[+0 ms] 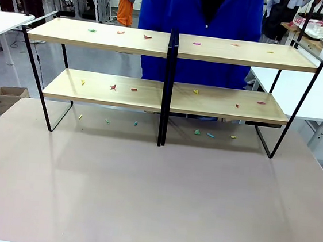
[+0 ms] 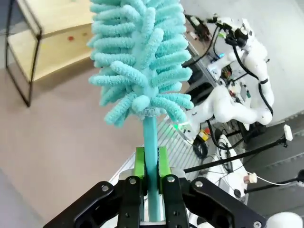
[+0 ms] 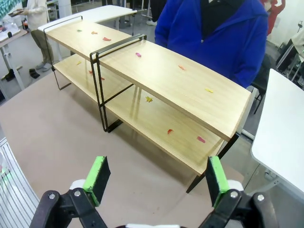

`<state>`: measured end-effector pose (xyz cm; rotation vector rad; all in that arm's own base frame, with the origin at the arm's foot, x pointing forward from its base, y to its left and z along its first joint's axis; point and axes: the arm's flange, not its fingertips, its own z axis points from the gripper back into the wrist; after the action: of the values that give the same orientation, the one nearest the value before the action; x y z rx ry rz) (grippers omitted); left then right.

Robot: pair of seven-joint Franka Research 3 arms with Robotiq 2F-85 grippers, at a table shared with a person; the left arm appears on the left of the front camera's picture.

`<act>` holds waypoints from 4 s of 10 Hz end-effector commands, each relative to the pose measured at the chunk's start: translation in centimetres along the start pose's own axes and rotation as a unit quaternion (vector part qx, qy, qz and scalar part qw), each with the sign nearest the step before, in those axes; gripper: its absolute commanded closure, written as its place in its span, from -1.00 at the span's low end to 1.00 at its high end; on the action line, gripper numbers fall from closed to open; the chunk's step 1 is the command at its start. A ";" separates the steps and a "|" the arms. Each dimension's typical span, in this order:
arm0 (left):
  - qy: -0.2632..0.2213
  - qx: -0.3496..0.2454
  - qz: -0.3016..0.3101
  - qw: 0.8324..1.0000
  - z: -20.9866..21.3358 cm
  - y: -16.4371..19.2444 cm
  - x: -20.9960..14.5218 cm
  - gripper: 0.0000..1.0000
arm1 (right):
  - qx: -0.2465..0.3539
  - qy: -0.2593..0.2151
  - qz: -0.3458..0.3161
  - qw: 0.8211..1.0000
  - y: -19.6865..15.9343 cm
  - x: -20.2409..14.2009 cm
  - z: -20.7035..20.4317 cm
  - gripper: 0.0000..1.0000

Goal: Clean the shelves.
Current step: Pick up the Duster when the human hands it over, then clean a randomly selected level of the Shelf with the Duster.

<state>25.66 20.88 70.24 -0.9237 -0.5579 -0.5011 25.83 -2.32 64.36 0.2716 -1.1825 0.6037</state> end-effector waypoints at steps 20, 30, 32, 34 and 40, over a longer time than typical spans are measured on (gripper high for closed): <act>0.267 0.079 -0.090 0.956 -9.5 0.6 -7.1 0.74 | 0.000 -0.001 0.002 1.000 0.0 0.0 0.1 -1.00; 0.318 0.120 -0.047 0.939 -27.0 -1.0 -7.1 0.74 | 0.000 -0.001 0.002 1.000 0.0 0.0 0.1 -1.00; 0.313 0.156 -0.046 0.936 -27.3 -1.0 -6.4 0.74 | 0.000 -0.001 0.002 1.000 0.0 0.0 0.1 -1.00; 0.280 0.159 -0.033 0.946 -23.5 -0.2 -5.8 0.74 | 0.000 -0.001 0.002 1.000 0.0 0.0 0.1 -1.00; 0.207 0.187 -0.010 0.960 -32.4 -1.8 0.9 0.74 | 0.000 -0.001 0.002 1.000 0.0 0.0 0.1 -1.00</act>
<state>30.97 -6.35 55.85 -0.4391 -0.2642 -0.6066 25.81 -2.31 64.36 0.2717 -1.1824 0.6042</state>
